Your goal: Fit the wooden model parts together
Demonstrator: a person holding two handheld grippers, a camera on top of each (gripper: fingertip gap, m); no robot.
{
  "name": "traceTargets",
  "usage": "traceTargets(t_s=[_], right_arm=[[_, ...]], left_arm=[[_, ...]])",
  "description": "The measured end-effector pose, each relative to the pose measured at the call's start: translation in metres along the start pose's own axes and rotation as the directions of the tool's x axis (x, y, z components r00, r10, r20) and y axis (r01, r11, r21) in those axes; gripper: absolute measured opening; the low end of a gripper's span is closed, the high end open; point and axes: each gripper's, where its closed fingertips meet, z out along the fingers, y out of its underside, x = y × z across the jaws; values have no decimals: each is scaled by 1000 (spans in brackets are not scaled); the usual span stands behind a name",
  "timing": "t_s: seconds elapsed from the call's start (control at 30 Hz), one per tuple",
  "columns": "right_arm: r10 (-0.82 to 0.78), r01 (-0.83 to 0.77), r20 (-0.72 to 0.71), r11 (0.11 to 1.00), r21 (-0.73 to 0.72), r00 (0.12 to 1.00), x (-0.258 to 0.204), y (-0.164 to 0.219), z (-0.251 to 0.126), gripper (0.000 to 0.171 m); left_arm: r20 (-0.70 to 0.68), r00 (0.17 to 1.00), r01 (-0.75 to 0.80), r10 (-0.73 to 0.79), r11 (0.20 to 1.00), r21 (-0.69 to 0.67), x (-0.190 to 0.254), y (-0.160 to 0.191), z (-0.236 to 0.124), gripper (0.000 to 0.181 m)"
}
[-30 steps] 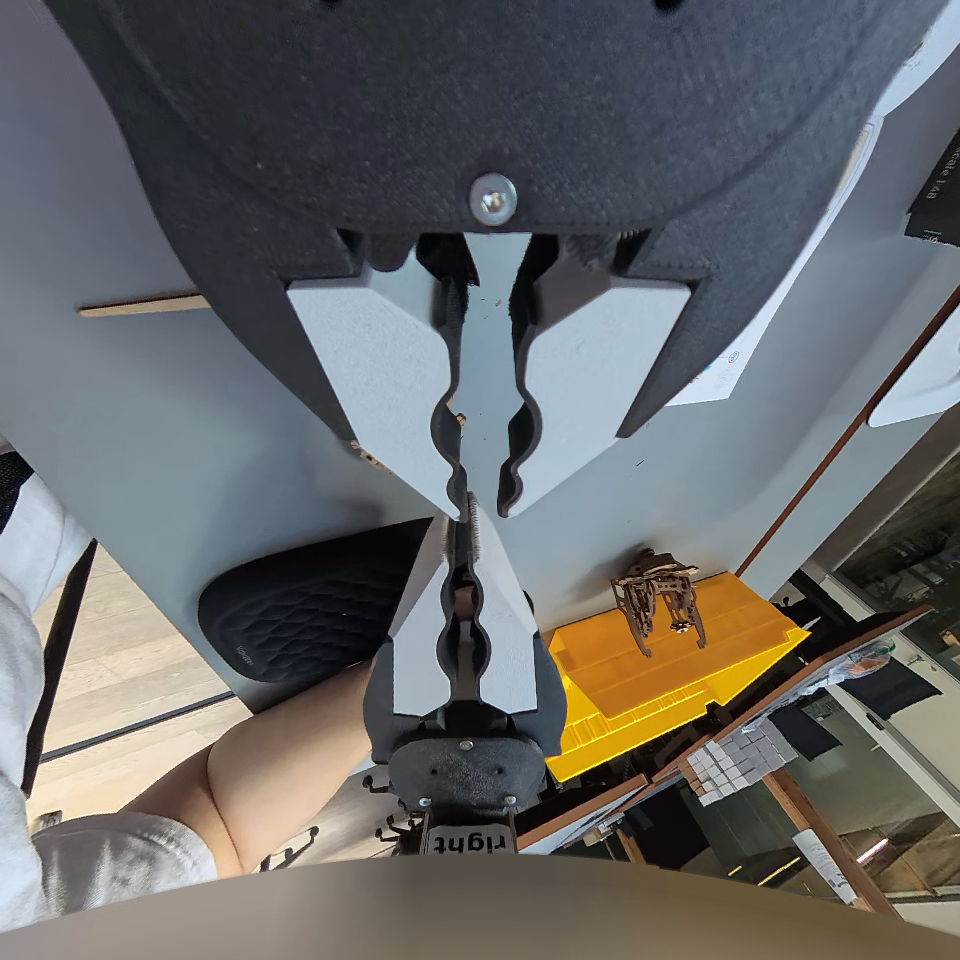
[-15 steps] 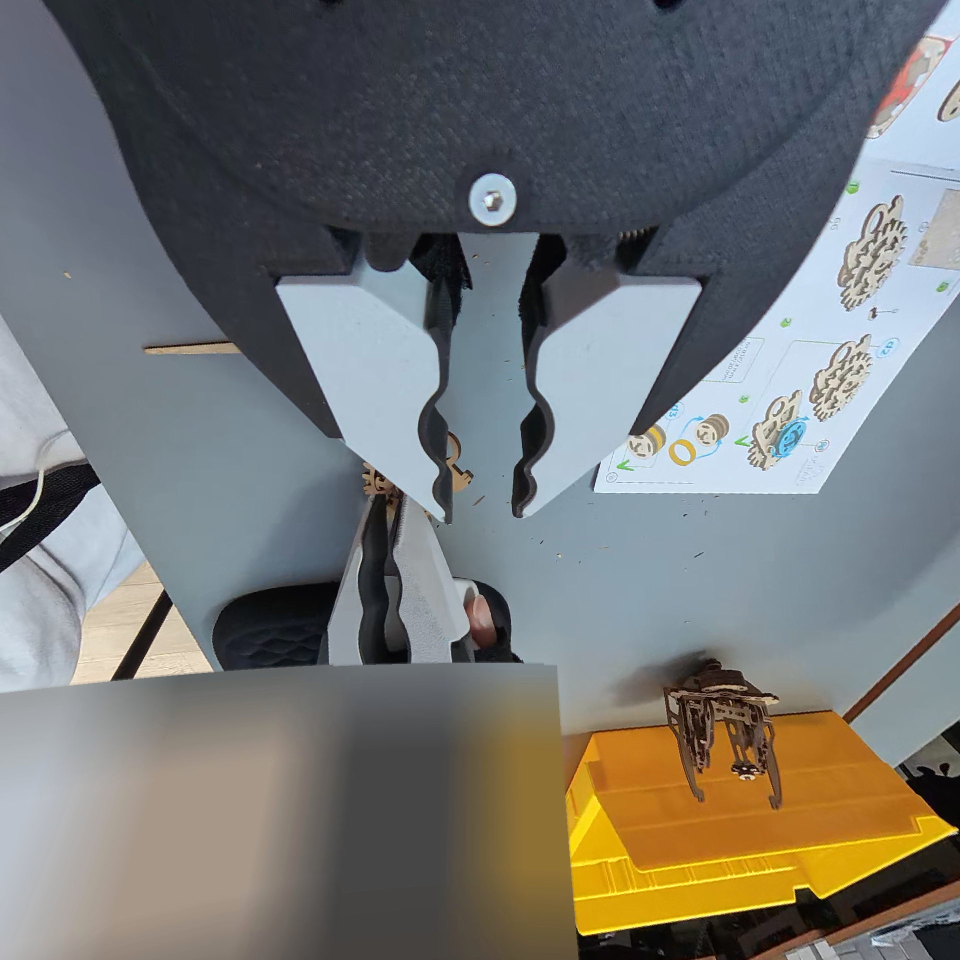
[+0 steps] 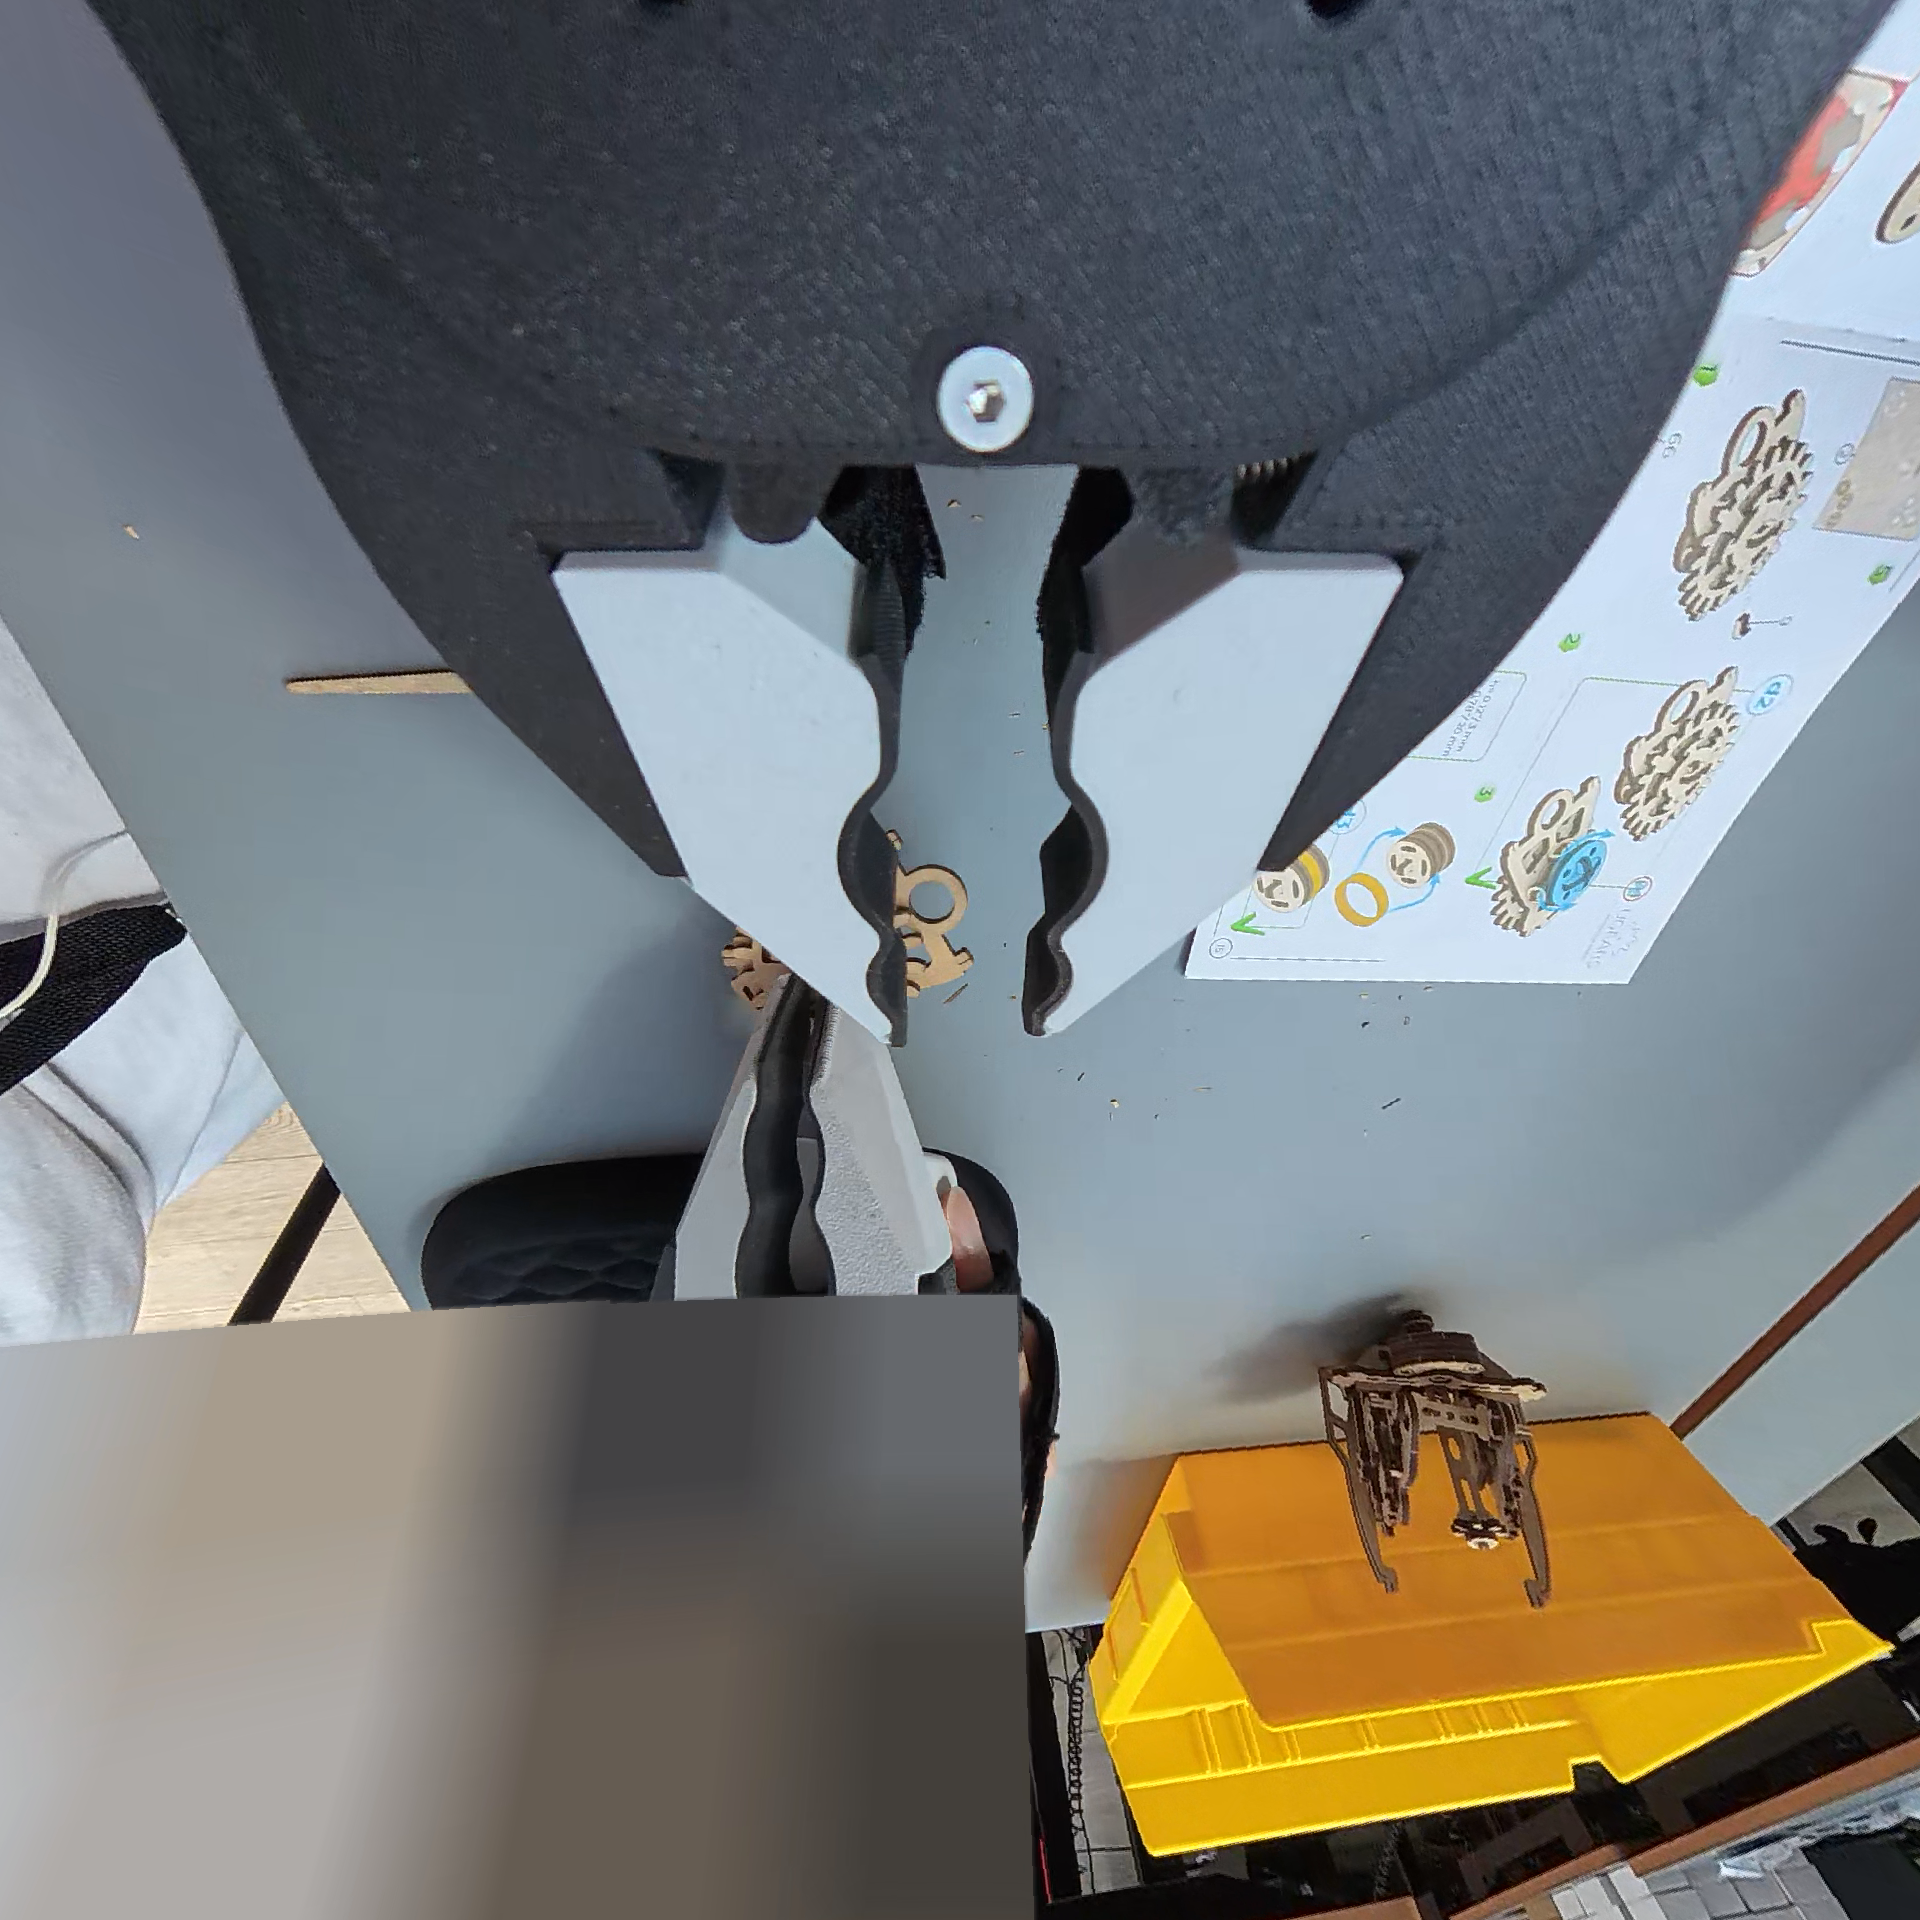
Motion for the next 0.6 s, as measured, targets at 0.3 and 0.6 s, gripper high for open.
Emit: traceTargets(t_s=[0.3,0.6], right_arm=[[0,-1,39,1000,7,999,-5,1,-1,0],[31,-32,19,996,87,999,-2,-15,-10,4]], left_arm=[[-2,1000,-10,10,1000,-4,2,1,1,21],[16,1000,-10,10,1000,0,-2,-1,-1,20]])
